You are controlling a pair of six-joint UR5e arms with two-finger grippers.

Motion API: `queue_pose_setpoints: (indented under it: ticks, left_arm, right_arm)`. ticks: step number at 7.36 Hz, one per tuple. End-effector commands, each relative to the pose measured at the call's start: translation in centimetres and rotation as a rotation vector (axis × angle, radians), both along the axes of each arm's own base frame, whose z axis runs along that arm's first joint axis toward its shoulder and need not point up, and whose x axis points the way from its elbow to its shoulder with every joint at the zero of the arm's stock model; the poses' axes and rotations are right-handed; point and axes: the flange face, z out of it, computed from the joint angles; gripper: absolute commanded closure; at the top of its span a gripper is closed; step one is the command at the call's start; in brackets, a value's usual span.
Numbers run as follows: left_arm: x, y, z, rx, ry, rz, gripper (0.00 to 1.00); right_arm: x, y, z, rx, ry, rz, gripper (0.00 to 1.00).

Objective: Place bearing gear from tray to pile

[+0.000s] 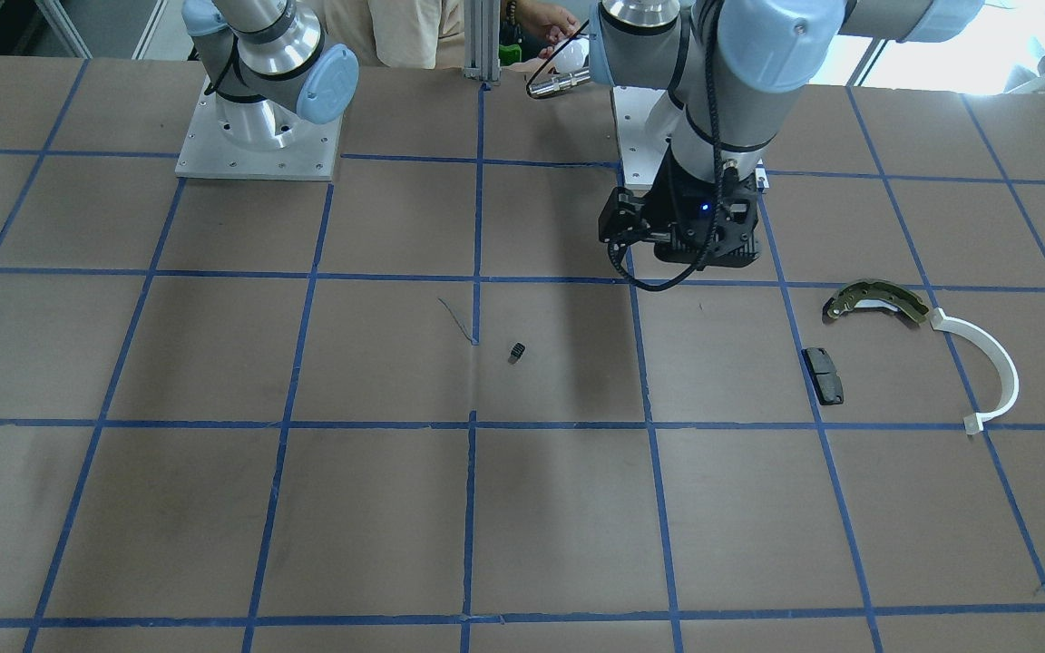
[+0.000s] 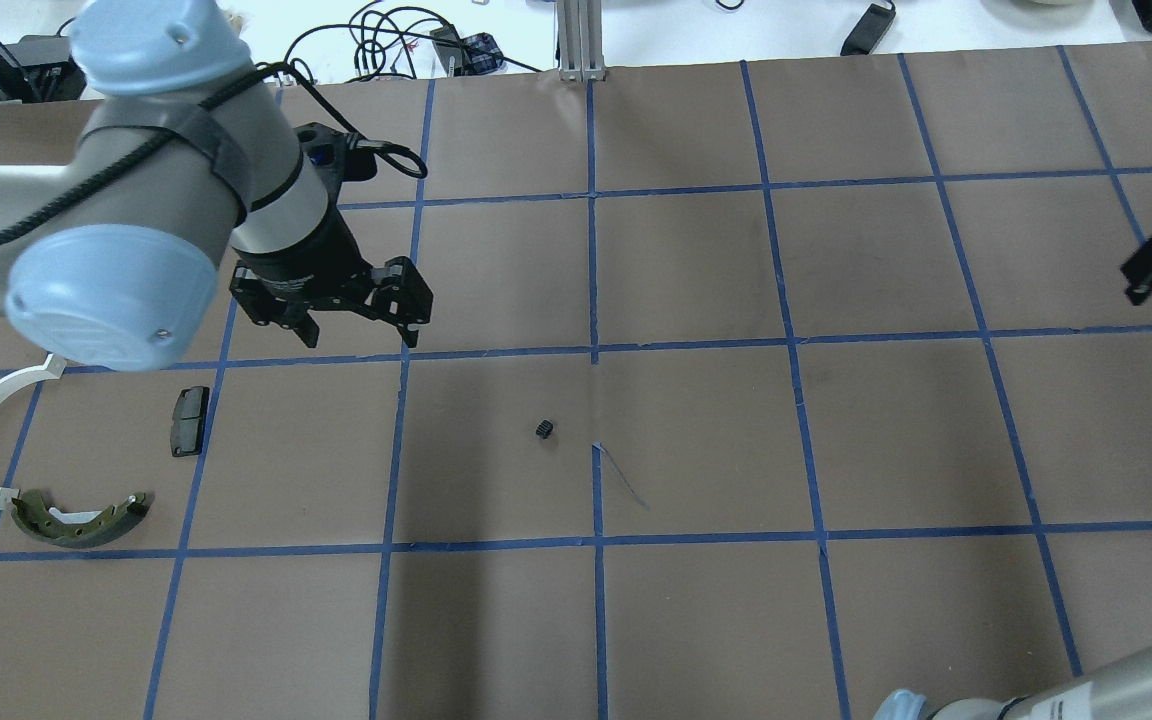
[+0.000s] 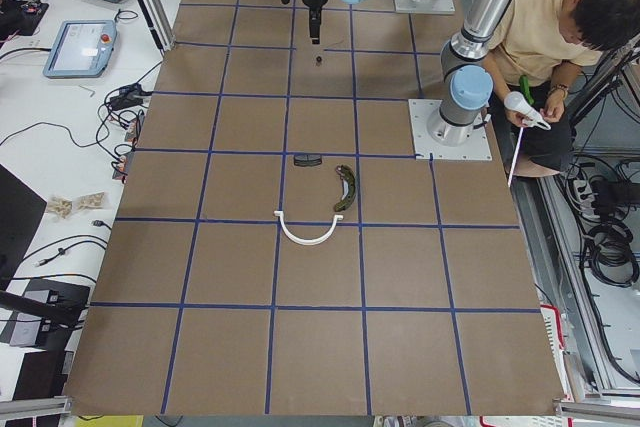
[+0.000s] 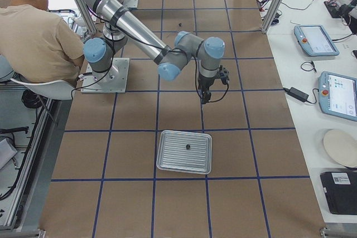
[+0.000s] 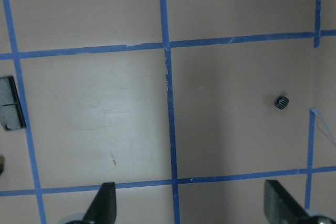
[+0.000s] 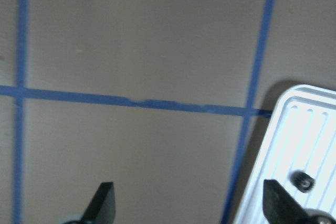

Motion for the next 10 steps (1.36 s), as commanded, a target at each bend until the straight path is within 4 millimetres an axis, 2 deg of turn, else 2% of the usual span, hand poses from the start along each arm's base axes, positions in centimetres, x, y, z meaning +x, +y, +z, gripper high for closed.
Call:
queue_pose_setpoints:
  ticks: [1, 2, 3, 5, 6, 8, 9, 10]
  left_arm:
    - [-4.2, -0.8, -4.7, -0.03, 0.065, -0.038, 0.0]
    - [-5.3, -0.6, -6.7, -0.015, 0.062, -0.067, 0.0]
    - [-7.0, -0.7, -8.6, -0.018, 0.063, -0.104, 0.0]
    - [-10.3, -1.3, -12.6, -0.05, 0.066, -0.171, 0.0]
    - [-11.4, -0.8, -14.8, -0.031, 0.058, -0.197, 0.0]
    - [-11.4, 0.1, -17.5, 0.011, 0.05, -0.244, 0.1]
    - [-11.3, 0.3, -18.8, 0.037, 0.045, -0.244, 0.1]
    - [-11.4, 0.2, -19.2, 0.036, 0.047, -0.244, 0.14]
  right_arm:
    - [-13.2, 3.8, -3.4, -0.01, 0.02, 0.021, 0.0]
    - [-16.3, 4.4, -4.8, -0.005, 0.004, -0.001, 0.0]
    - [-17.6, 5.1, -6.1, 0.009, -0.019, -0.013, 0.0]
    - [-17.7, 4.9, -8.7, 0.016, -0.046, -0.013, 0.0]
    - [-17.6, 4.8, -9.1, 0.011, -0.061, -0.021, 0.0]
    - [-17.2, 4.5, -9.1, 0.004, -0.072, -0.047, 0.0]
    - [-16.9, 4.5, -10.0, 0.003, -0.093, -0.053, 0.0]
    - [-16.7, 4.7, -10.7, 0.01, -0.098, -0.052, 0.02]
